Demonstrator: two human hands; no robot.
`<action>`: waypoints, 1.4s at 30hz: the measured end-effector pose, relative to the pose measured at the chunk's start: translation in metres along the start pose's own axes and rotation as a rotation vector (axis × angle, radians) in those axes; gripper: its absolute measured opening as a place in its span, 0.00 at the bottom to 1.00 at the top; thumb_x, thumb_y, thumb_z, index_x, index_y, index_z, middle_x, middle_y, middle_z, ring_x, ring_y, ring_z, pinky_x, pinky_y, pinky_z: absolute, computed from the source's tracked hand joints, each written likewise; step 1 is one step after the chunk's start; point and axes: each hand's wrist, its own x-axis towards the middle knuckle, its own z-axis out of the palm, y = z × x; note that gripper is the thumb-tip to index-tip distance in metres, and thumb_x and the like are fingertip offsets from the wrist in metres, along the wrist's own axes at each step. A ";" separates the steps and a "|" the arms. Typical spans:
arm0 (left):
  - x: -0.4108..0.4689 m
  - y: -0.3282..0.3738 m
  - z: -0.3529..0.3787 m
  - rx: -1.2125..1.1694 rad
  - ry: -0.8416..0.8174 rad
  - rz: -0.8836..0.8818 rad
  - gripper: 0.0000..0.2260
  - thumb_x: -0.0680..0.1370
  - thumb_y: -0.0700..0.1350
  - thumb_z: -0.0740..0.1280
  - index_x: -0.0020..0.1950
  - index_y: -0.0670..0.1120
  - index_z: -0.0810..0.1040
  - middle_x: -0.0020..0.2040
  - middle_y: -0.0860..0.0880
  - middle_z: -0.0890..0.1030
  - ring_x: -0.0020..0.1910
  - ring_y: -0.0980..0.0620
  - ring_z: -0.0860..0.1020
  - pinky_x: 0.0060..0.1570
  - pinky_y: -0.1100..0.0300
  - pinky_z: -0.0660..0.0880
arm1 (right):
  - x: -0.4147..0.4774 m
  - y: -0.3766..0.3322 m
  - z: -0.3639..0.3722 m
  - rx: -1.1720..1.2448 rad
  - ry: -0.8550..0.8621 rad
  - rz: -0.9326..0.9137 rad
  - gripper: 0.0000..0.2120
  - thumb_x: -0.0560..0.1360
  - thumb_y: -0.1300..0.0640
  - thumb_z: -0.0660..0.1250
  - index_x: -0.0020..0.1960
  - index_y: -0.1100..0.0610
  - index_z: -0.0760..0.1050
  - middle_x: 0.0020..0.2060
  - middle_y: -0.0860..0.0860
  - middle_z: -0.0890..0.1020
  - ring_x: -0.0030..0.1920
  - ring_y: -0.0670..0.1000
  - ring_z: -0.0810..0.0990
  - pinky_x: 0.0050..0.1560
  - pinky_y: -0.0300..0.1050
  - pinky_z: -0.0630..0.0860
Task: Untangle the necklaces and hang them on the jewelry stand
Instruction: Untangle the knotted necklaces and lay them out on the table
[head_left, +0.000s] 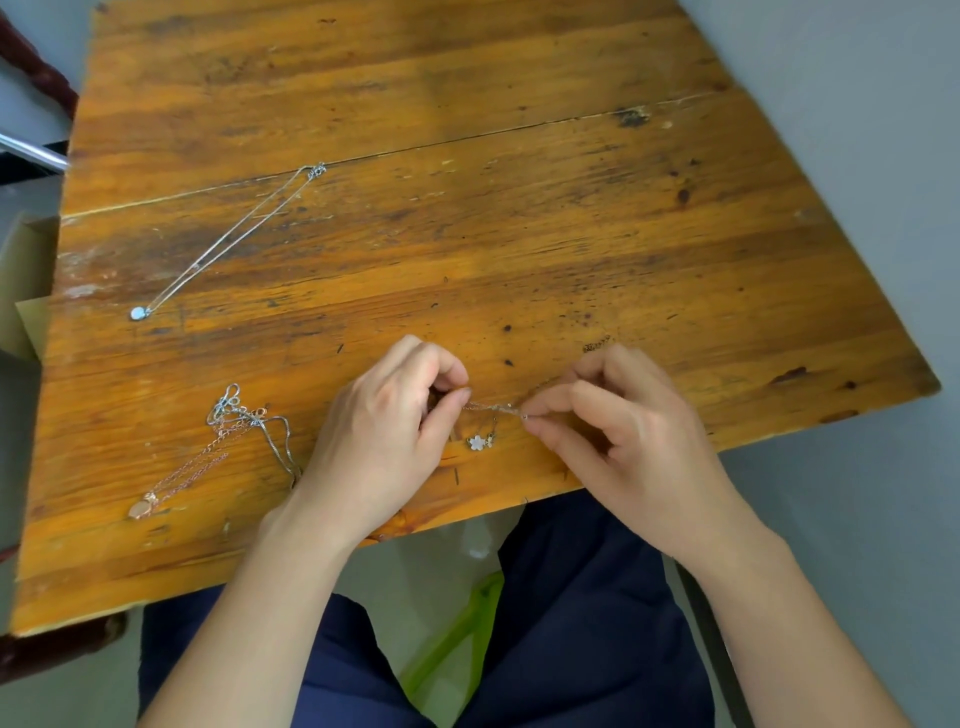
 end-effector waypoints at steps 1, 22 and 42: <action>0.000 0.000 0.000 -0.001 -0.001 0.002 0.03 0.77 0.45 0.68 0.49 0.47 0.78 0.39 0.65 0.66 0.39 0.67 0.71 0.37 0.73 0.63 | -0.004 0.001 -0.001 -0.020 -0.023 -0.011 0.06 0.78 0.51 0.71 0.53 0.51 0.84 0.46 0.50 0.76 0.46 0.52 0.75 0.44 0.52 0.74; 0.002 0.011 -0.005 0.050 -0.139 0.096 0.06 0.77 0.50 0.69 0.51 0.55 0.84 0.45 0.58 0.76 0.43 0.63 0.68 0.35 0.60 0.72 | -0.003 -0.006 0.005 -0.040 0.010 0.120 0.12 0.75 0.54 0.70 0.59 0.52 0.83 0.47 0.48 0.76 0.49 0.49 0.76 0.44 0.48 0.76; 0.008 0.018 -0.027 -0.600 -0.133 -0.349 0.05 0.80 0.49 0.66 0.49 0.53 0.81 0.45 0.43 0.82 0.40 0.48 0.77 0.43 0.52 0.75 | 0.028 -0.042 0.017 0.797 -0.063 0.481 0.20 0.78 0.57 0.68 0.69 0.48 0.72 0.56 0.43 0.82 0.40 0.50 0.84 0.45 0.53 0.82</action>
